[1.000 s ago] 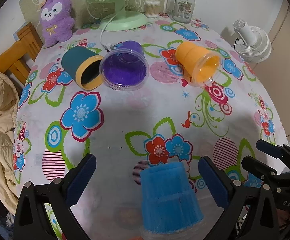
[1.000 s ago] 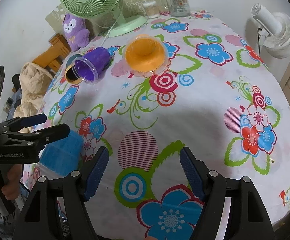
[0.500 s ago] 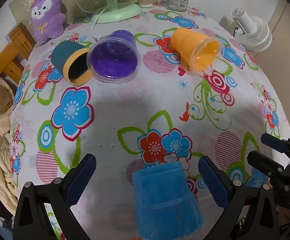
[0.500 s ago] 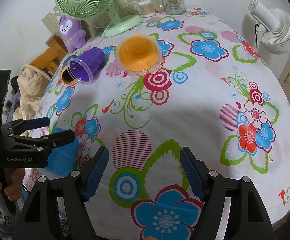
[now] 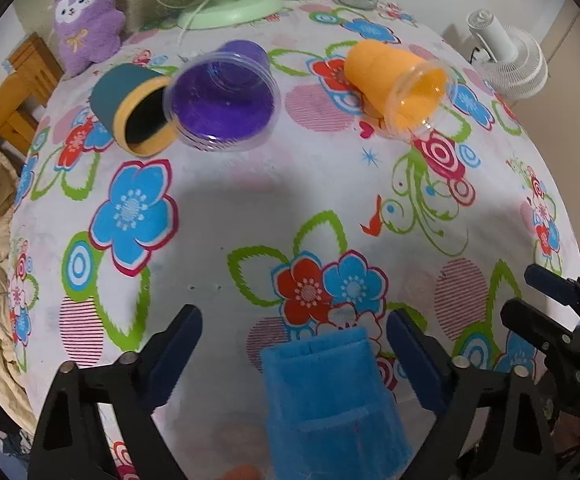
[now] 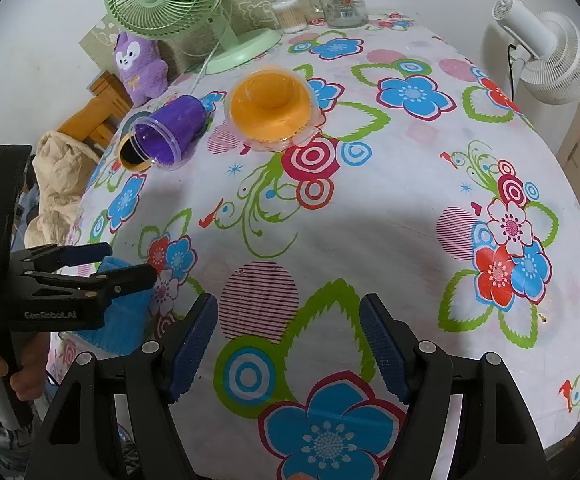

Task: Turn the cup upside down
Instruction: 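Hold the blue cup in the left gripper while the right gripper withdraws, then rotate the held blue cup with the left gripper, tilting its rim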

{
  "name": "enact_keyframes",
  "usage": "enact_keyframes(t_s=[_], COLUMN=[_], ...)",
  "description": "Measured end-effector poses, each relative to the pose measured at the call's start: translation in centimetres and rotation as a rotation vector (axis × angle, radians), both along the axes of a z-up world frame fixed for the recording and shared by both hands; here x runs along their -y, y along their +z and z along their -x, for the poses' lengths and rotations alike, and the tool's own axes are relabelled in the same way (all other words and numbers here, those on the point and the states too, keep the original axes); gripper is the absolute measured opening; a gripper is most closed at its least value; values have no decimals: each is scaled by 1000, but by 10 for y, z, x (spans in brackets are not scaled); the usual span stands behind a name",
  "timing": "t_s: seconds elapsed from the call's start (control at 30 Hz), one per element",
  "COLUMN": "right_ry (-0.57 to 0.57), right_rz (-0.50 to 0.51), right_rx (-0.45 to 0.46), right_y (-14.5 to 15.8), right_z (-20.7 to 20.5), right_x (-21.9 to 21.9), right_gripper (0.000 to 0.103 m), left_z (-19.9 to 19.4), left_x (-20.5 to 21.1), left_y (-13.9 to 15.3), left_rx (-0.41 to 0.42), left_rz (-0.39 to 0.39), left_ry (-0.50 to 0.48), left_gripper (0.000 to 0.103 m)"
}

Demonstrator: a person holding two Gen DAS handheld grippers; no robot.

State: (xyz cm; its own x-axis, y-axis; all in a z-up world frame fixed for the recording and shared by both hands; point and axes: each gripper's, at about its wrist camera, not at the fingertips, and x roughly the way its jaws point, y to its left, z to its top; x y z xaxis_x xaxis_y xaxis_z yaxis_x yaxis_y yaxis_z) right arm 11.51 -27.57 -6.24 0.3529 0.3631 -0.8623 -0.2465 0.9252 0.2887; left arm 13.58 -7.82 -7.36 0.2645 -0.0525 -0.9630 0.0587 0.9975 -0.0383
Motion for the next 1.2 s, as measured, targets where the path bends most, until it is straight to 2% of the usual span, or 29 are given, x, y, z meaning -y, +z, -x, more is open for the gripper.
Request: enact_keyframes(t_s=[0.1,0.23,0.3,0.7,0.93,0.97,1.0,1.2], right_ry=[2,-2,-5,-3,2,3,4,8], right_rz=[0,-1,-1,-9,-11,-11,-11,-11], right_rx=[-2,-1,-1,6,14,15,16,24], right_y=[0,0,0,3,7,7,8,10], right_z=[0,0,1,3,7,7,8,11], right_x=[-1,-1,-1,1,-2,-2,-2,-3], right_gripper=[76,76,76,76,76,76,76,76], left_z=[0,0,1,9,12,12,14,17], left_x=[0,-2,-1,-4,-18,-18,-19,-16], left_y=[-3,-4,-5,12,37,39,43,49], left_rx=[-15,-25,-24,36,138,146,157,182], left_rz=[2,13,6,22,65,68,74,65], left_ry=[3,11,5,17,92,98,103,106], left_gripper=[81,58,54,55,54,52,40,40])
